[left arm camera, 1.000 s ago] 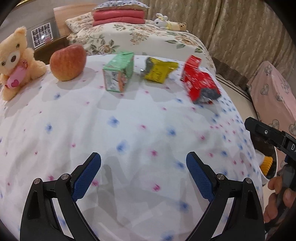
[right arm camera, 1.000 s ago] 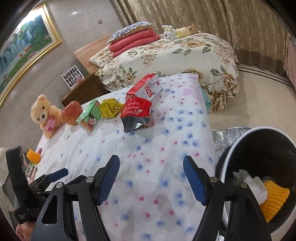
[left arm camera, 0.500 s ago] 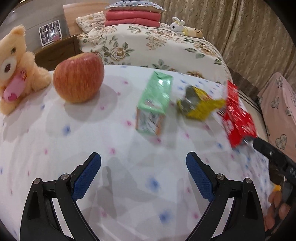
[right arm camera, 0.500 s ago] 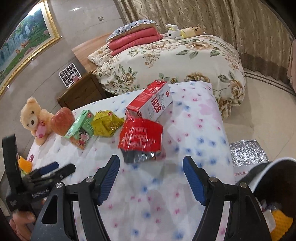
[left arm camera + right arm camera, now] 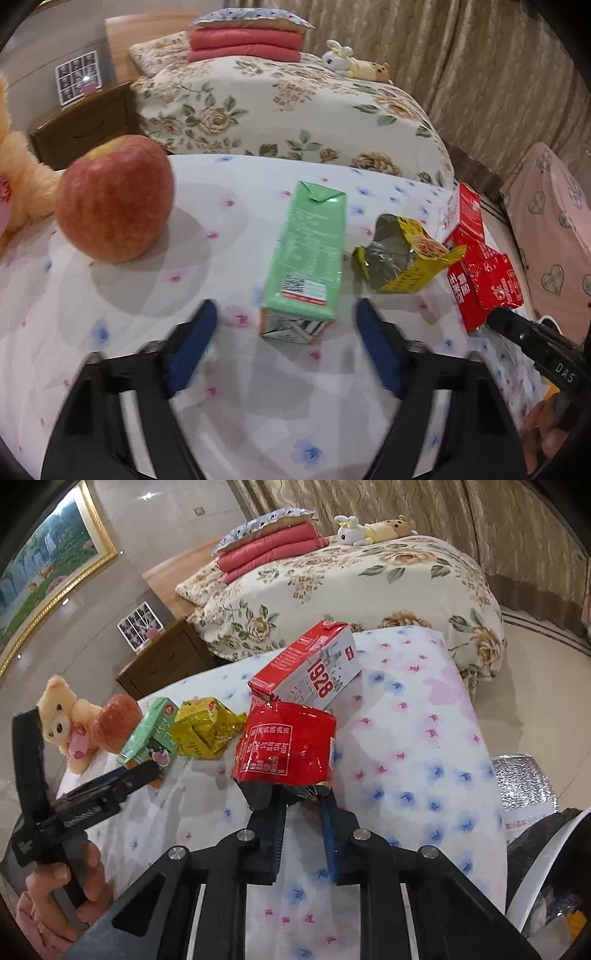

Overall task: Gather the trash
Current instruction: 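Grasp the green juice carton with the left tool while the right grasps the red snack bag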

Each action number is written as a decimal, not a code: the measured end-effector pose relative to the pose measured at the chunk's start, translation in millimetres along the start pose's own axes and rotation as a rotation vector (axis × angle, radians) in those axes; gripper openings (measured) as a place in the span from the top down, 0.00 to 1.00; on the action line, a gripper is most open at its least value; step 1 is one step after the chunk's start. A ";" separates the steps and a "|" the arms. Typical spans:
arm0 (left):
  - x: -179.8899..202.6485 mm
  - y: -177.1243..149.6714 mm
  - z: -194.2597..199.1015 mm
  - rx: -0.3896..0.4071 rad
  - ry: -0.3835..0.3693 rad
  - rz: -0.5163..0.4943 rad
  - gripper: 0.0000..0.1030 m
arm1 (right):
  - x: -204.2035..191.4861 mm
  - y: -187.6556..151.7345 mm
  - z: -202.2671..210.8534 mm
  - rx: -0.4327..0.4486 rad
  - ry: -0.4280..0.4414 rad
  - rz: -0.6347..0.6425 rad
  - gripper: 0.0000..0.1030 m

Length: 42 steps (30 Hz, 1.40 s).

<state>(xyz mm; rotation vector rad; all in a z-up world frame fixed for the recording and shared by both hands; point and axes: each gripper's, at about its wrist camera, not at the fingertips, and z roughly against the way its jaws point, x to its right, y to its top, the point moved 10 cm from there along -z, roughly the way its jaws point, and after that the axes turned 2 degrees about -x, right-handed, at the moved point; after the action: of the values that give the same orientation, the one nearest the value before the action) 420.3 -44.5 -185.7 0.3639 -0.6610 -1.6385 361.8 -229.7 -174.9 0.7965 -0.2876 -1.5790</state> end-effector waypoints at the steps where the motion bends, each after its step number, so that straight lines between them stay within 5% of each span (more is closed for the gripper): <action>1: 0.2 -1.1 -3.0 -0.014 -0.002 0.001 0.51 | -1.1 -0.2 1.5 0.004 0.004 0.001 0.86; 4: -2.0 -0.9 -3.1 -0.014 -0.004 0.013 0.68 | -4.1 -2.9 6.0 0.005 0.007 0.007 0.88; 16: 4.8 -39.1 39.5 0.011 -0.047 0.031 0.68 | -12.5 -30.4 47.9 0.033 0.040 0.013 0.91; 29: 68.3 -108.6 82.9 -0.013 -0.149 -0.017 0.68 | 5.2 -82.8 93.6 0.032 0.005 0.002 0.96; 32: 76.5 -119.2 86.2 -0.025 -0.161 -0.026 0.68 | 11.4 -88.9 99.0 0.037 0.008 -0.026 0.87; 35: 81.5 -126.7 87.9 -0.031 -0.164 -0.031 0.68 | 13.3 -94.5 100.8 0.032 0.023 -0.043 0.54; 36: 82.7 -127.9 88.1 -0.033 -0.165 -0.030 0.68 | 13.1 -94.9 100.8 0.037 0.024 -0.047 0.50; 42: 85.6 -132.1 88.9 -0.037 -0.165 -0.035 0.68 | 23.8 -84.8 83.4 0.033 -0.034 -0.075 0.50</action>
<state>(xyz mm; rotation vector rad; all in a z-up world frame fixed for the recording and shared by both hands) 248.3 -100.3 -184.8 0.2159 -0.7498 -1.7241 243.9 -258.0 -173.3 0.8146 -0.3131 -1.6630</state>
